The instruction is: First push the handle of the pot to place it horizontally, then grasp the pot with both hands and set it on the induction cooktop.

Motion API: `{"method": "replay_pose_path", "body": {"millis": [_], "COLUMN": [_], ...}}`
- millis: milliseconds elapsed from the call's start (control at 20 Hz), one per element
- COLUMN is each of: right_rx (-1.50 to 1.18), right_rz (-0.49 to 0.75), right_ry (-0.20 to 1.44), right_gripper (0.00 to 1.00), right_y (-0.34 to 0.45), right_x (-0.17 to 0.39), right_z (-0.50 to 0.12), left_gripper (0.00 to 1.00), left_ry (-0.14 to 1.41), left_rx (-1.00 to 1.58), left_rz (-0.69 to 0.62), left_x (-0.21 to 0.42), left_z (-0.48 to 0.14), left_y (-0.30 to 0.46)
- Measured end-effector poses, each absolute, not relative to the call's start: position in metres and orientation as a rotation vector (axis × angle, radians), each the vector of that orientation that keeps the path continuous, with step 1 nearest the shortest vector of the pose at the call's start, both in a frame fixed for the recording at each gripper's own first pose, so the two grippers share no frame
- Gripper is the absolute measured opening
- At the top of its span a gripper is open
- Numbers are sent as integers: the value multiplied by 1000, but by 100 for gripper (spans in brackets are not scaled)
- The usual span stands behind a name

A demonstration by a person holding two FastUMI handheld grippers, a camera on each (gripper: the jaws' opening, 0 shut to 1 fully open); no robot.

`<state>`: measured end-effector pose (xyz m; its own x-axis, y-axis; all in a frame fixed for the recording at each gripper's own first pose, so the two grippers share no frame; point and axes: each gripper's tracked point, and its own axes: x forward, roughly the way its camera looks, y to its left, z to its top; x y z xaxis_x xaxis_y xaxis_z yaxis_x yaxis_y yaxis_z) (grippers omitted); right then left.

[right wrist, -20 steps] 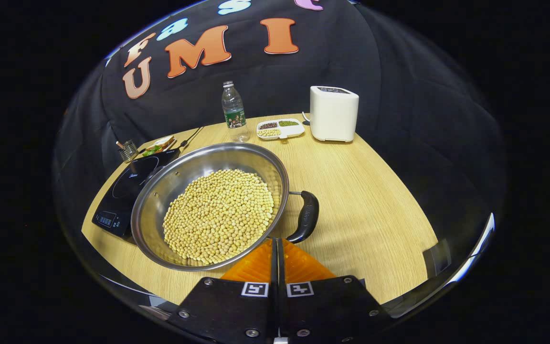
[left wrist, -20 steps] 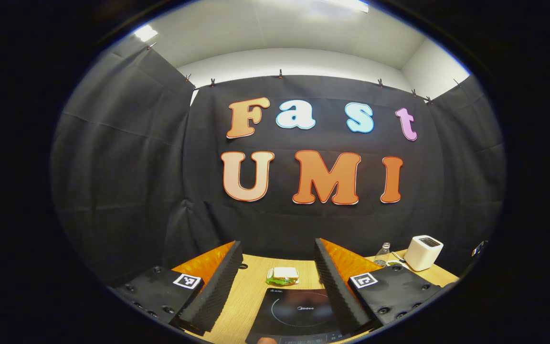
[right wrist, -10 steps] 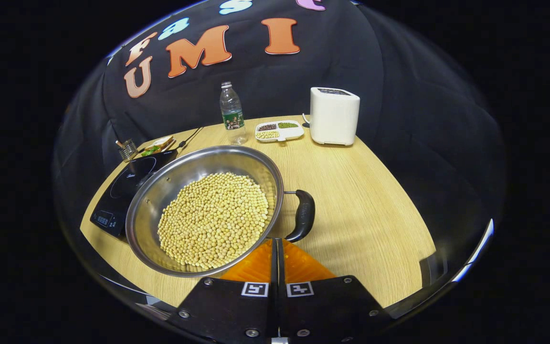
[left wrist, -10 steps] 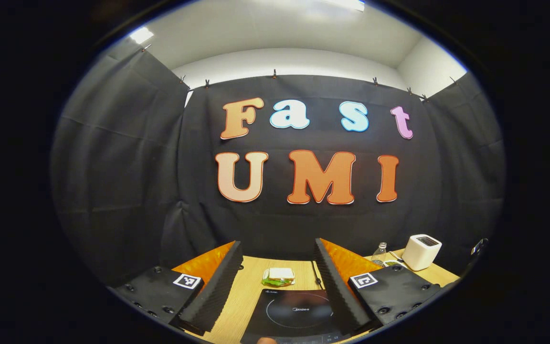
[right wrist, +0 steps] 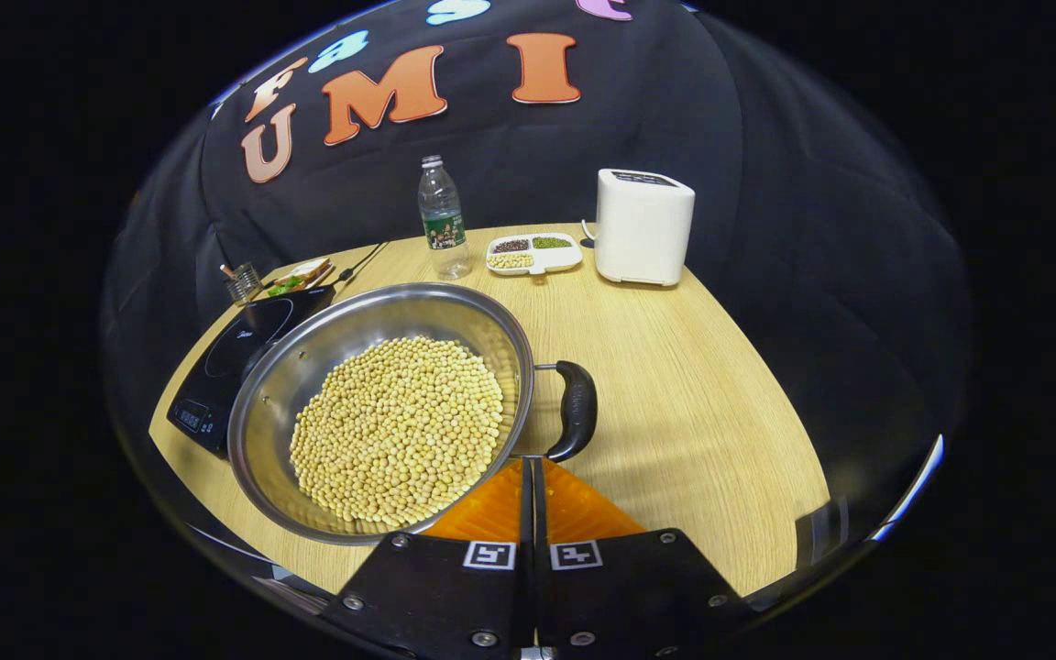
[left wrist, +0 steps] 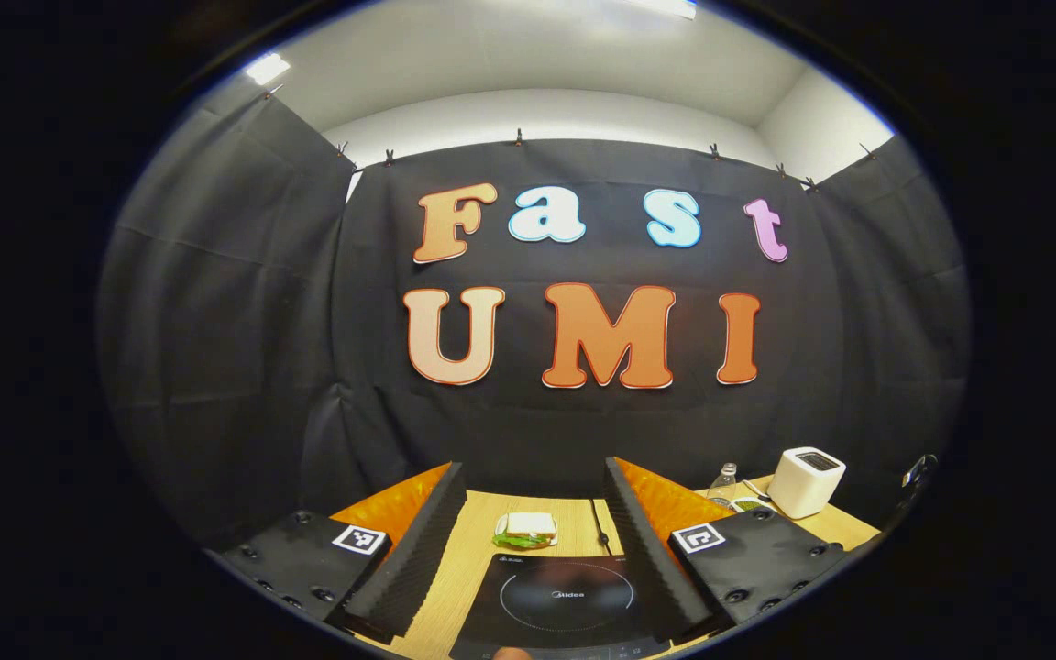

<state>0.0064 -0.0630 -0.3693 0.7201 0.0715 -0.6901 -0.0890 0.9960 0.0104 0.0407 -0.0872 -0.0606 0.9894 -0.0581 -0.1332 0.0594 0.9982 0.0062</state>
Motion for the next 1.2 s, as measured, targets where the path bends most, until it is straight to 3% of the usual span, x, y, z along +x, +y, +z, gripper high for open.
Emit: {"method": "replay_pose_path", "body": {"millis": [350, 1200], "right_rx": [-82, -67], "right_rz": [25, 14], "right_ry": [784, 807], "right_gripper": [0, 0], "right_y": [-88, -87], "right_x": [16, 37], "right_z": [-385, -383], "left_gripper": [97, 97], "left_ry": [155, 200], "left_rx": [15, -3], "left_rz": [-67, -72], "left_x": [48, 57], "left_z": [-74, -102], "left_y": [-98, -104]}}
